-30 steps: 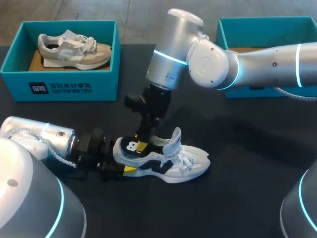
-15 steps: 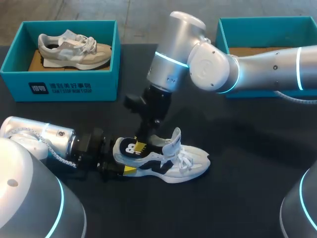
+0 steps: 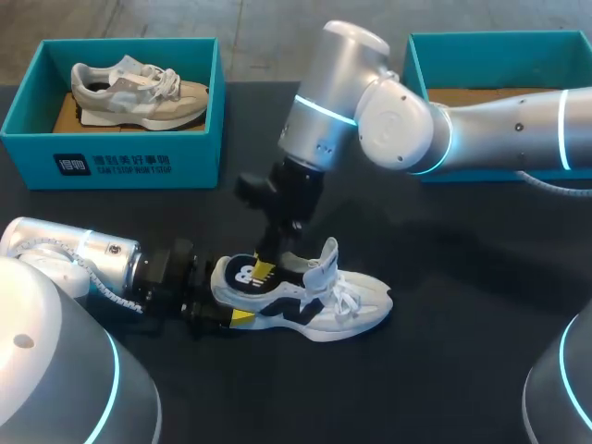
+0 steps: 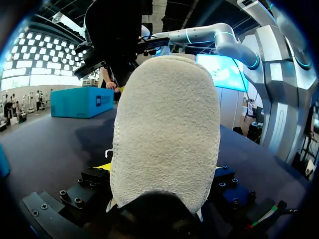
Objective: Take the shoe out of the shoebox, open the shoe tongue, remove and reinsert the insole, then place the shoe into the shoebox
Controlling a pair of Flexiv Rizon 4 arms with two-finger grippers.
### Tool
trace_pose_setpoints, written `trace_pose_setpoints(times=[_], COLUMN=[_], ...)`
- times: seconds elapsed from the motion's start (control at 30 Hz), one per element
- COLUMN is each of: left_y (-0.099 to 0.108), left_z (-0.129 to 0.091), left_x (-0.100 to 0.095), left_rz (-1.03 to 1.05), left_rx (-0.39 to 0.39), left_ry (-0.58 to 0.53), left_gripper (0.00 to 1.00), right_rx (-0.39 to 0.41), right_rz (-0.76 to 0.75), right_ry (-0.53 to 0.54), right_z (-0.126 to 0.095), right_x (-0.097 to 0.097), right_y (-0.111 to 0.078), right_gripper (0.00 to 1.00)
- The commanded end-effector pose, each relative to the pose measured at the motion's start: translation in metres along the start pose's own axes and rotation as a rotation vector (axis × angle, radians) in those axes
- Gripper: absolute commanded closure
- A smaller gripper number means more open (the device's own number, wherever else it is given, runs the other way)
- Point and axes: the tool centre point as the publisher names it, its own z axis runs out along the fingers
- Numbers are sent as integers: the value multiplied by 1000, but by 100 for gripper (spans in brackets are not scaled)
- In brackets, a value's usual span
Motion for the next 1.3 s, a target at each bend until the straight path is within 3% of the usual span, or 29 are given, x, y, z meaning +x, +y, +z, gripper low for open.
trace_pose_setpoints(times=[0.03,0.7,1.23,1.3], left_y=[3,3,3,3], left_z=[0,0,0,0], left_x=[-2,-2,-2,-2], left_rz=[0,0,0,0], left_rx=[0,0,0,0], left_ry=[0,0,0,0], left_gripper=[100,100,100,100], right_rx=[-11,-133,-198,-174], right_rz=[-4,-122,-181,-167], right_ry=[-19,-181,-271,-290], right_z=[-6,-46,-109,-116], right_x=[3,12,24,26], right_y=[-1,29,62,65], right_gripper=[100,100,100,100])
